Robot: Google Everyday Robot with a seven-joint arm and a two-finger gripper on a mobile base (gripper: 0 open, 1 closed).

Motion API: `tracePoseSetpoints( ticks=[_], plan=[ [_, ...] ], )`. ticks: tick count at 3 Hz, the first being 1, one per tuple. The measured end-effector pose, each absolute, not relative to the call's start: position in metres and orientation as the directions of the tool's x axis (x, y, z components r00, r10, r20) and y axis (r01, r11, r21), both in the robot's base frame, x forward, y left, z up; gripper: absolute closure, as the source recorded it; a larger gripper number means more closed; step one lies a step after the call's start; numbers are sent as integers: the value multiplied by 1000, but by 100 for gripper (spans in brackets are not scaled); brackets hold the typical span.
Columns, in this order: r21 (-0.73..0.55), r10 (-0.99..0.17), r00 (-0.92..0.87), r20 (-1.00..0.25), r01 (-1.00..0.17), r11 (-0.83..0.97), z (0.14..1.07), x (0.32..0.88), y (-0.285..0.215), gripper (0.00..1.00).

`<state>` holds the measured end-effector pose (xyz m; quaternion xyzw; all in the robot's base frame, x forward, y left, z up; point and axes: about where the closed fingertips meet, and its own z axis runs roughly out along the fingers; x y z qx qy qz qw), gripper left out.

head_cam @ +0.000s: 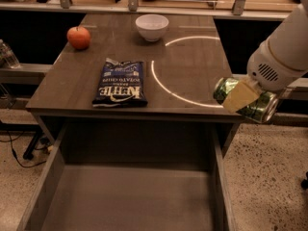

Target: Pick green can from top drawer and place on counter

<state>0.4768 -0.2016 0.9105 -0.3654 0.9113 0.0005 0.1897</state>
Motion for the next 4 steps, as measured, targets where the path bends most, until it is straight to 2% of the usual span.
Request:
tracePoseSetpoints(
  ticks=[2,3,4],
  plan=[
    [-145,-671,-654,-349,-670,728,913,477,-201,100],
    [-115,-662,-616,-426,-689,715,913,513,-183,100],
    [-81,-631,-545,-552,-718,692,921,573,-155,100]
  ],
)
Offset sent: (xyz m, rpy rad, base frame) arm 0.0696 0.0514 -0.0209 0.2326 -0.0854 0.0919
